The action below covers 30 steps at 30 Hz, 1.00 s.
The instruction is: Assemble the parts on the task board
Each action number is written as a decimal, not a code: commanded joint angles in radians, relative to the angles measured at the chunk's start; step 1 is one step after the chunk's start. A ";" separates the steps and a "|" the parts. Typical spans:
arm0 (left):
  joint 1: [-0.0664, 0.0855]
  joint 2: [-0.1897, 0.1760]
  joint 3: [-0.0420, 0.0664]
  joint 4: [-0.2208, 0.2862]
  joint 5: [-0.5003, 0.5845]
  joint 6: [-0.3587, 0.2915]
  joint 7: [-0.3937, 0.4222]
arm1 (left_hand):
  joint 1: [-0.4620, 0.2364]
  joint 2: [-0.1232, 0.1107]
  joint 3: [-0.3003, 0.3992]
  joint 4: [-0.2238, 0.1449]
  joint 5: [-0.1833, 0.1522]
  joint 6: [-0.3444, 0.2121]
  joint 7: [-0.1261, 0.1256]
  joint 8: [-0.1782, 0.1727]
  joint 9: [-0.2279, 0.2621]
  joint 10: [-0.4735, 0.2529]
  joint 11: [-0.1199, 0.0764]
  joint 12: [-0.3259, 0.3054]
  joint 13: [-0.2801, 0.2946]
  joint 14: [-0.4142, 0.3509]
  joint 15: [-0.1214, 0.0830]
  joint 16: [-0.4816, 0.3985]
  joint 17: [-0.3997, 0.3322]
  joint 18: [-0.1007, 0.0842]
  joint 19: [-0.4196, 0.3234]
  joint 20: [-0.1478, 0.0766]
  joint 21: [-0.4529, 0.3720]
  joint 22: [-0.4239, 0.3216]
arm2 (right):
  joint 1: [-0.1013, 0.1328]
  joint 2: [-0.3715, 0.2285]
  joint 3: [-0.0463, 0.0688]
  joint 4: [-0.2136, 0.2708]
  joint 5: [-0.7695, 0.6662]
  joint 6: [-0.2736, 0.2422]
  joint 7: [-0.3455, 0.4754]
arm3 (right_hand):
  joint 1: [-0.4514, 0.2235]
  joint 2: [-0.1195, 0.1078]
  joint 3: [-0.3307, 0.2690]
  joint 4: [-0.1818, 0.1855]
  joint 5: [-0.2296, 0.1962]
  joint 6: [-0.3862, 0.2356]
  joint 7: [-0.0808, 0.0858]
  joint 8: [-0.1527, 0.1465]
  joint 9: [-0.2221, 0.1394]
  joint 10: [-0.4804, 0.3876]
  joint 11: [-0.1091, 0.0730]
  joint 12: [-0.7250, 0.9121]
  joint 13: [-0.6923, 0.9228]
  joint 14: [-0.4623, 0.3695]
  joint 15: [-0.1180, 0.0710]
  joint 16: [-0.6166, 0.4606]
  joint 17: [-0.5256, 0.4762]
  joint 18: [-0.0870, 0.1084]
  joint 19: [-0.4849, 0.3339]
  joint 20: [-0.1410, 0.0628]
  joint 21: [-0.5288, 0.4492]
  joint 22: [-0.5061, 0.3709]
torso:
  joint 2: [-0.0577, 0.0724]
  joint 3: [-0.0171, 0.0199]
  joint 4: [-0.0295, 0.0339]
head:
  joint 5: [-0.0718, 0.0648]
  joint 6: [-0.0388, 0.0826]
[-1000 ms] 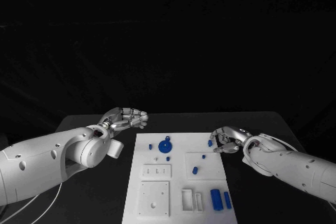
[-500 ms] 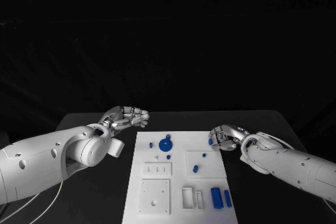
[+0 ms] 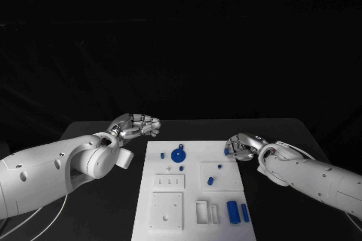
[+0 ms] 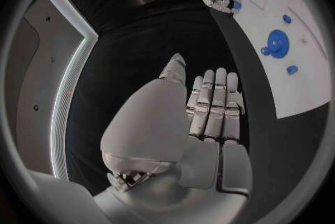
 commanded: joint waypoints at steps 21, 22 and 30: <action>0.001 -0.001 0.001 0.003 -0.008 0.018 0.005 | 0.007 0.002 -0.003 0.001 -0.001 -0.003 0.010 -0.005 -0.001 -0.007 0.002 -0.006 -0.002 0.005 0.001 -0.006 0.002 0.013 -0.006 0.004 -0.005 0.020 | -0.010 0.014 0.000 -0.009 -0.005 -0.011 -0.010 | -0.033 -0.010 -0.012 -0.023 0.007 0.011 0.013 -0.006 -0.003 0.001 -0.004 0.004 -0.004 0.002 -0.006 0.000 0.004 0.106 0.005 -0.008 0.010 0.018 | 0.001 0.0013 -0.0011 | 0.006 -0.005; 0.001 -0.001 0.001 0.003 -0.008 0.018 0.004 | 0.007 0.002 -0.003 0.001 -0.001 -0.003 0.010 -0.005 -0.001 -0.007 0.002 -0.006 -0.002 0.005 0.001 -0.006 0.002 0.013 -0.006 0.004 -0.005 0.020 | -0.010 0.014 0.000 -0.009 -0.005 -0.014 -0.010 | -0.032 -0.007 -0.011 -0.023 0.007 0.013 0.013 -0.005 -0.002 0.001 -0.005 0.004 -0.004 0.003 -0.006 0.000 0.004 0.106 0.005 -0.008 0.010 0.018 | 0.001 0.0014 -0.0012 | 0.006 -0.005; 0.001 0.000 0.001 0.001 -0.008 0.018 0.005 | 0.007 0.002 -0.003 0.001 -0.001 -0.003 0.011 -0.005 -0.001 -0.008 0.002 -0.006 -0.002 0.005 0.001 -0.006 0.002 0.013 -0.006 0.004 -0.006 0.020 | -0.011 0.013 0.000 -0.001 0.004 -0.029 -0.013 | -0.032 0.007 0.007 -0.016 -0.012 0.043 0.004 0.008 0.004 0.006 -0.012 0.005 -0.006 0.006 -0.013 -0.001 0.005 0.106 0.008 -0.009 0.009 0.017 | 0.000 0.0014 -0.0003 | 0.004 -0.005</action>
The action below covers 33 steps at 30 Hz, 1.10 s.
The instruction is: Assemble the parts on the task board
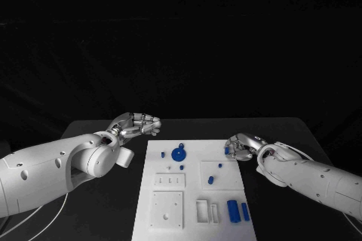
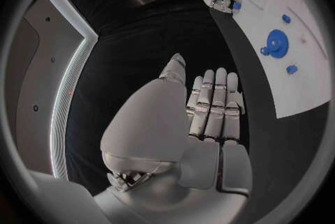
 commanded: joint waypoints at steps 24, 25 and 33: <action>0.001 0.001 0.001 0.001 -0.020 0.025 -0.012 | 0.008 0.004 -0.002 0.001 0.000 -0.001 0.010 -0.004 0.000 -0.005 0.001 -0.004 -0.001 0.009 0.000 -0.006 0.003 0.015 -0.003 0.001 -0.006 0.020 | -0.001 -0.021 0.000 0.075 -0.006 -0.062 -0.057 | -0.012 0.025 0.117 0.078 -0.040 0.066 -0.013 0.029 0.027 0.034 -0.030 0.004 -0.009 0.022 -0.031 0.002 0.010 0.100 0.025 -0.020 0.015 0.016 | -0.003 -0.0018 0.0005 | 0.000 -0.001; 0.001 0.001 0.001 0.001 -0.026 0.024 -0.015 | 0.007 0.005 -0.002 0.001 -0.001 0.002 0.009 -0.003 0.001 -0.002 0.000 -0.003 0.000 0.015 -0.002 -0.003 0.005 0.015 -0.001 0.000 -0.005 0.020 | -0.001 -0.023 0.000 0.084 -0.011 -0.062 -0.062 | -0.011 0.025 0.118 0.078 -0.040 0.067 -0.014 0.030 0.028 0.035 -0.030 0.004 -0.009 0.023 -0.032 0.002 0.010 0.100 0.025 -0.020 0.015 0.016 | -0.003 -0.0019 -0.0004 | 0.001 -0.001; 0.002 0.011 0.001 -0.012 -0.066 0.185 -0.217 | -0.041 0.016 -0.015 0.002 -0.020 0.052 -0.013 0.015 0.012 0.117 -0.051 0.042 0.023 0.155 -0.075 0.117 0.076 0.017 0.110 -0.062 0.083 0.026 | 0.040 -0.046 0.003 0.221 -0.069 -0.038 -0.144 | -0.005 0.024 0.130 0.075 -0.039 0.070 -0.016 0.032 0.032 0.042 -0.032 0.005 -0.008 0.027 -0.034 0.002 0.011 0.100 0.029 -0.023 0.017 0.016 | -0.010 -0.0001 -0.0047 | 0.007 0.006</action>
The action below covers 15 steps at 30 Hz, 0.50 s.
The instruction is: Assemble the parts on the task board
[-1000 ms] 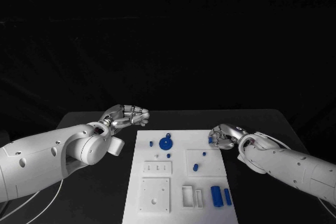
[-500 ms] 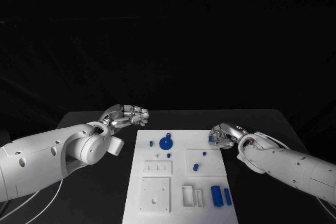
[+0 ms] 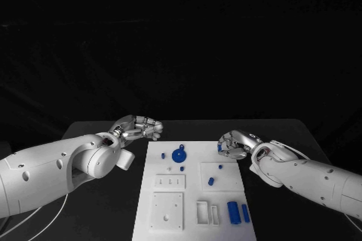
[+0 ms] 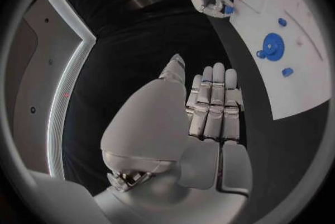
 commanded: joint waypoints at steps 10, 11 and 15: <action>0.002 0.094 -0.001 -0.051 -0.183 0.136 -0.340 | -0.129 -0.008 -0.019 0.001 -0.069 0.069 -0.032 0.020 0.012 0.195 -0.091 0.104 0.076 0.161 -0.127 0.269 0.158 0.032 0.167 -0.088 0.196 0.028 | 0.062 0.022 0.001 0.170 -0.165 0.119 -0.230 | 0.004 -0.004 0.010 0.000 0.000 0.020 0.013 0.007 0.014 0.011 -0.004 0.007 0.002 0.004 -0.003 0.002 0.002 0.098 0.006 -0.008 0.007 0.016 | -0.035 -0.0027 -0.0081 | 0.011 0.007; 0.002 0.102 -0.001 -0.054 -0.185 0.133 -0.351 | -0.135 -0.005 -0.018 0.001 -0.067 0.072 -0.035 0.019 0.012 0.216 -0.096 0.120 0.087 0.169 -0.133 0.297 0.173 0.031 0.173 -0.094 0.215 0.029 | 0.065 0.026 0.001 0.184 -0.178 0.126 -0.245 | 0.004 -0.005 0.010 0.000 0.000 0.020 0.013 0.007 0.014 0.012 -0.004 0.007 0.002 0.005 -0.003 0.002 0.003 0.098 0.006 -0.008 0.007 0.016 | -0.037 -0.0029 -0.0084 | 0.013 0.008; 0.002 0.107 -0.002 -0.051 -0.189 0.124 -0.391 | -0.156 -0.014 -0.012 0.002 -0.066 0.079 -0.046 0.004 0.010 0.239 -0.111 0.191 0.150 0.157 -0.165 0.423 0.237 0.024 0.176 -0.133 0.326 0.028 | 0.075 0.051 0.001 0.216 -0.214 0.128 -0.287 | 0.004 -0.006 0.010 0.000 0.000 0.021 0.012 0.008 0.016 0.017 -0.004 0.010 0.005 0.006 -0.003 0.004 0.004 0.098 0.009 -0.009 0.009 0.016 | -0.052 -0.0041 -0.0104 | 0.022 0.001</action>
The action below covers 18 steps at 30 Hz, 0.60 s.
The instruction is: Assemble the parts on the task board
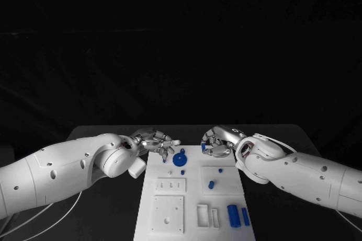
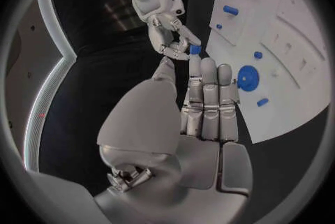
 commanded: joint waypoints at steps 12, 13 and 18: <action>0.004 0.044 -0.001 -0.016 -0.113 -0.028 -0.171 | -0.099 -0.026 0.026 -0.001 -0.003 0.009 -0.026 -0.023 0.001 0.001 -0.032 0.234 0.175 0.032 -0.054 0.201 0.065 0.005 0.028 -0.073 0.201 0.025 | 0.003 0.091 -0.003 0.040 -0.123 0.043 -0.141 | 0.005 -0.011 0.005 -0.002 0.000 0.023 0.011 0.009 0.018 0.016 -0.001 0.009 0.005 0.008 -0.005 0.006 0.003 0.098 0.010 -0.007 0.009 0.017 | -0.032 0.0018 0.0042 | 0.026 -0.013; 0.004 0.046 -0.001 -0.016 -0.119 -0.032 -0.177 | -0.109 -0.027 0.028 0.000 -0.002 0.010 -0.026 -0.024 0.001 -0.007 -0.032 0.244 0.184 0.030 -0.054 0.204 0.062 0.004 0.025 -0.075 0.207 0.024 | 0.003 0.094 -0.003 0.040 -0.123 0.043 -0.141 | 0.005 -0.011 0.005 -0.002 0.000 0.023 0.011 0.009 0.018 0.016 -0.001 0.009 0.004 0.008 -0.005 0.006 0.004 0.098 0.010 -0.007 0.010 0.017 | -0.032 0.0019 0.0045 | 0.028 -0.015; 0.004 0.053 -0.001 -0.020 -0.147 -0.037 -0.201 | -0.158 -0.022 0.050 0.001 -0.002 0.016 -0.027 -0.025 0.004 -0.035 -0.033 0.278 0.212 0.025 -0.055 0.216 0.051 0.002 0.013 -0.083 0.223 0.022 | 0.003 0.107 -0.004 0.045 -0.128 0.039 -0.144 | 0.005 -0.013 0.006 -0.002 0.000 0.023 0.011 0.009 0.019 0.017 -0.001 0.009 0.005 0.008 -0.005 0.006 0.004 0.098 0.011 -0.008 0.010 0.017 | -0.031 0.0041 0.0011 | 0.034 -0.017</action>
